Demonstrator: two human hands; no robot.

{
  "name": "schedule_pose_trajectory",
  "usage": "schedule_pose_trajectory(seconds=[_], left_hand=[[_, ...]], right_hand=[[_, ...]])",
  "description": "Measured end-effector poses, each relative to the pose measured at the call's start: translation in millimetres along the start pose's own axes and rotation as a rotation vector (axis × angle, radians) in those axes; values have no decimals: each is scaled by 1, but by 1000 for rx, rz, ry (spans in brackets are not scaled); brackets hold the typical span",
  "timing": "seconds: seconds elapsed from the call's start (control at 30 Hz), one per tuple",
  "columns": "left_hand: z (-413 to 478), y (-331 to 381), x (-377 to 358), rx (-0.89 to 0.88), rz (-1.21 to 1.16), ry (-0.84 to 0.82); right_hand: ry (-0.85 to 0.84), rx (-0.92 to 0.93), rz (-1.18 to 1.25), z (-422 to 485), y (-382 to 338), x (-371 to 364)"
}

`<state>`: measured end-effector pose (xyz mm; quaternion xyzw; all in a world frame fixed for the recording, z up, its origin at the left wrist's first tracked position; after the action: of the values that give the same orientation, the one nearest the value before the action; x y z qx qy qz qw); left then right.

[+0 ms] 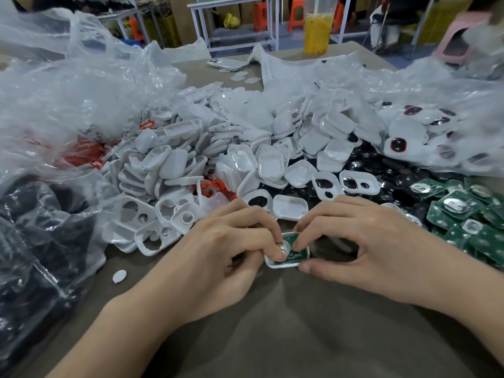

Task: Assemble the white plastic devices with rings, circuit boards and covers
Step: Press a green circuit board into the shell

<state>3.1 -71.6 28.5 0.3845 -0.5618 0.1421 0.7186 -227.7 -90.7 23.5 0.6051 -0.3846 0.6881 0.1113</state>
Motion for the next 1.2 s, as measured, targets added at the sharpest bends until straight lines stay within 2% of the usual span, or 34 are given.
schedule_pose_trajectory(seconds=[0.4, 0.9, 1.2], left_hand=[[1, 6, -2, 16, -18, 50], [5, 12, 0, 25, 0, 1], [3, 11, -1, 26, 39, 50]], right_hand=[[-7, 5, 39, 0, 0, 2], [-27, -7, 36, 0, -1, 4], [-23, -2, 39, 1, -4, 6]])
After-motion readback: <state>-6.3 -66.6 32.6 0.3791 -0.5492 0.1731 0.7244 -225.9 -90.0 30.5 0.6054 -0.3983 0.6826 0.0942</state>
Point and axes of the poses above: each hand's wrist, its own z-axis towards the middle knuckle, its own x-axis out of the back of the hand, y = z × x, the point moved 1 cm from there along z, towards the middle knuckle, and after that the axes turned 15 degrees about -y, right-handed, at the moved point
